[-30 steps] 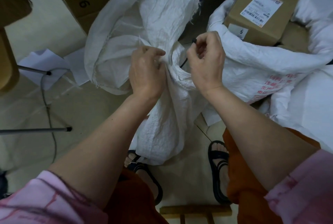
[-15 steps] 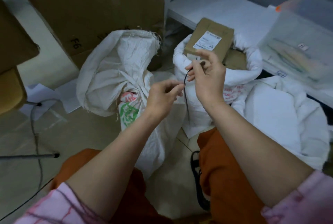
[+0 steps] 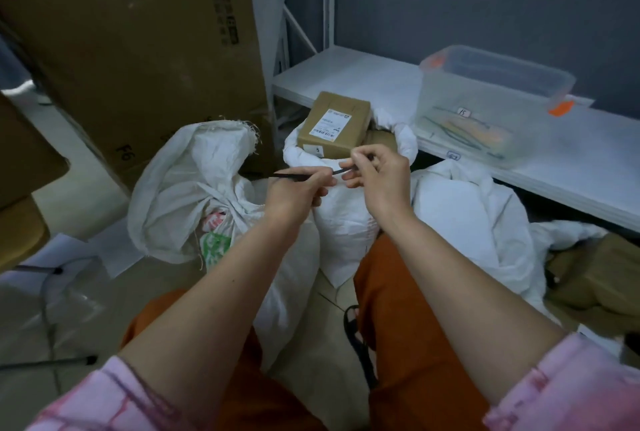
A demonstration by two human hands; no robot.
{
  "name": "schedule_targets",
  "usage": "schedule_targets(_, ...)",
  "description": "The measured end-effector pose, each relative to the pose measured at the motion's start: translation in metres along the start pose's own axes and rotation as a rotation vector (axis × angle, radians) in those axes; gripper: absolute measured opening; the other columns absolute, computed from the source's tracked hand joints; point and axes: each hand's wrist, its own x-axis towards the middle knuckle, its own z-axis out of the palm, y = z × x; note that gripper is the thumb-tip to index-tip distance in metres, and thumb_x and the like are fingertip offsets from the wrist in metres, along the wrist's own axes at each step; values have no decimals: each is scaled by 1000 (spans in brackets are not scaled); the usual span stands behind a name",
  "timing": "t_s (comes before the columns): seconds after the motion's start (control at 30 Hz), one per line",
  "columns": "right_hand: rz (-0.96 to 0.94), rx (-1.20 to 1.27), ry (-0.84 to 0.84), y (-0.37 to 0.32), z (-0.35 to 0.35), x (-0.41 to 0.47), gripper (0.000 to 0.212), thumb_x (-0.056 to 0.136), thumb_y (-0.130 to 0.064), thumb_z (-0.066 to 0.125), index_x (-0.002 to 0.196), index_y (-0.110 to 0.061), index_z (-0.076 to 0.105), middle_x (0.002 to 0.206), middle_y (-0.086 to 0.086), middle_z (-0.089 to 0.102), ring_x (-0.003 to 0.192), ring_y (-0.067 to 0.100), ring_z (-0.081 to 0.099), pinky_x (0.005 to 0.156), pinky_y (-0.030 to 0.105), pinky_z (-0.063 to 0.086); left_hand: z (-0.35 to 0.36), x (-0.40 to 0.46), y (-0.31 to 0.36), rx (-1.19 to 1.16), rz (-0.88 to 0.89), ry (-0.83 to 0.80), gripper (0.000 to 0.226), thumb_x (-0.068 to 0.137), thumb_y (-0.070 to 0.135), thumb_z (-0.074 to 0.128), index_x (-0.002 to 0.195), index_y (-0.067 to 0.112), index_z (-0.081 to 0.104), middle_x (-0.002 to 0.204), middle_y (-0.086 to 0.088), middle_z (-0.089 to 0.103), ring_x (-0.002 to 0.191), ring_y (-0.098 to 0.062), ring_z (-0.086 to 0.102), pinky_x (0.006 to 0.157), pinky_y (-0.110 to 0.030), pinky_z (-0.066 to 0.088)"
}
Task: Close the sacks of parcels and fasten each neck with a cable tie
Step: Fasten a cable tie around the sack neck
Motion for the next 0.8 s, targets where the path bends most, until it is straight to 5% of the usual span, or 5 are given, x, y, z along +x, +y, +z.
schedule_targets(0.2,130,-48,118,11,-52,12,15,93,-9,55,85,-3,66,60,9,63,48,14,55,48,22,47,35,13,4,85,-191,-43,22,77,17,76,93,4,71,85,-11,71,69,-14,60,61,-22,51)
schedule_targets(0.37,226,-28,350,34,-108,63,20,90,-9,58,71,-8,66,55,1,57,53,10,51,63,26,47,92,44,17,-145,-341,-65,21,79,8,75,96,1,66,77,-7,69,66,-11,61,56,-21,51)
schedule_targets(0.5,247,0,392,38,-127,84,26,86,-4,56,62,-11,63,61,8,67,45,10,53,55,27,47,114,59,28,-342,-294,-139,14,81,5,71,90,9,61,83,-6,64,67,-10,59,61,-20,51)
schedule_targets(0.67,280,61,522,37,-170,143,16,87,-1,51,79,-2,65,68,13,66,39,7,51,37,17,40,184,101,54,-267,-254,-249,10,91,11,60,82,14,56,70,2,56,62,-7,52,54,-18,43)
schedule_targets(0.8,228,0,615,36,-202,203,21,88,2,47,73,0,61,72,24,65,46,17,58,45,32,51,228,138,70,-249,-254,-240,4,89,15,64,89,12,61,79,-1,67,64,-9,58,54,-18,45)
